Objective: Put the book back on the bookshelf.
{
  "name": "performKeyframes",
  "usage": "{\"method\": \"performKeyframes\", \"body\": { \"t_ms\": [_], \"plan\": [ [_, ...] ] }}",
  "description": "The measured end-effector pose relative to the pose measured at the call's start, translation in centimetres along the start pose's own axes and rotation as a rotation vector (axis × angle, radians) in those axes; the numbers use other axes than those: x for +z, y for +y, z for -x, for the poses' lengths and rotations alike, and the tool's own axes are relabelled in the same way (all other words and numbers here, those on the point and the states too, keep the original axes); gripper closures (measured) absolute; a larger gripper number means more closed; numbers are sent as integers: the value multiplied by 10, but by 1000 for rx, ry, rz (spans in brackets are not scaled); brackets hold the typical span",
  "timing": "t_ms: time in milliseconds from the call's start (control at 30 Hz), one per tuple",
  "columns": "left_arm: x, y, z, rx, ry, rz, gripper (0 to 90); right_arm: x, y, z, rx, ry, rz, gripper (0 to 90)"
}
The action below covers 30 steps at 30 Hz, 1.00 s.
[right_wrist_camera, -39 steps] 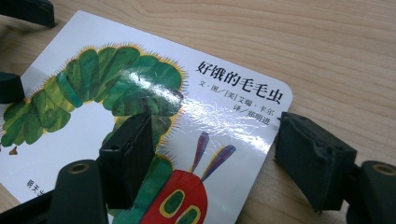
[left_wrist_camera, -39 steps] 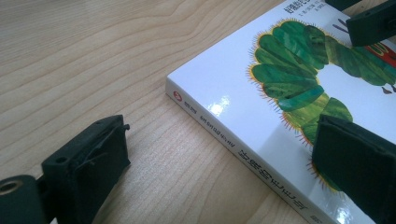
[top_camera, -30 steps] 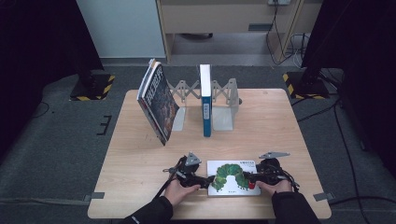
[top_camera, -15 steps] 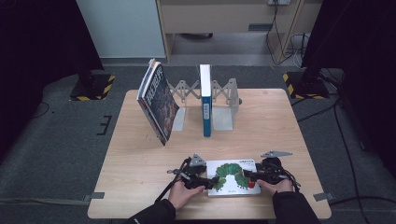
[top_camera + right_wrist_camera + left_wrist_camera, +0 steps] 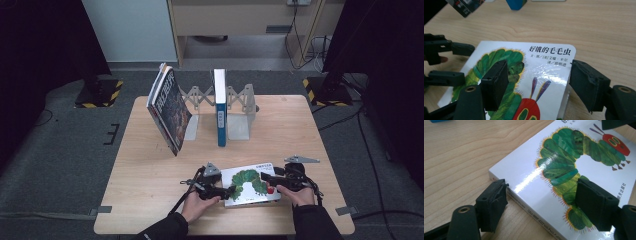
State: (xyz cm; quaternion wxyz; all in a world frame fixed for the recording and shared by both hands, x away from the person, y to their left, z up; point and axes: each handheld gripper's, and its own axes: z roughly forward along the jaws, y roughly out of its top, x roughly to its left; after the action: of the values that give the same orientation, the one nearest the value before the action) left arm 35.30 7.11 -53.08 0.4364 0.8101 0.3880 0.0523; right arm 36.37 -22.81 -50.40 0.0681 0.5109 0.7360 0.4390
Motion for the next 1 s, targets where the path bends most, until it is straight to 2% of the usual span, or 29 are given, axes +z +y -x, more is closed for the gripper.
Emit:
{"method": "performKeyframes", "body": {
  "t_ms": [200, 333, 367, 467, 633, 867, 1000],
  "plan": [
    [1, -1, -1, 1, -11, 13, 185, -5, 3, -2, 6, 29, 64, 319],
    [2, -2, -3, -20, -25, 14, 147, -7, 5, -3, 31, 59, 105, 305],
    [2, -2, -4, -30, -28, 13, 138, -8, 5, -4, 24, 62, 110, 299],
    [2, -4, -5, -49, -33, 23, 127, -8, 4, -4, 22, 69, 109, 290],
    [2, -4, -5, -45, -37, 20, 124, -8, 3, -4, 23, 72, 101, 272],
    [3, -4, -3, -33, -37, 15, 106, -7, -2, -5, 41, 69, 55, 235],
    [3, -4, -4, -32, -49, 12, 81, -9, -2, -5, 57, 86, 77, 242]
  ]
}}
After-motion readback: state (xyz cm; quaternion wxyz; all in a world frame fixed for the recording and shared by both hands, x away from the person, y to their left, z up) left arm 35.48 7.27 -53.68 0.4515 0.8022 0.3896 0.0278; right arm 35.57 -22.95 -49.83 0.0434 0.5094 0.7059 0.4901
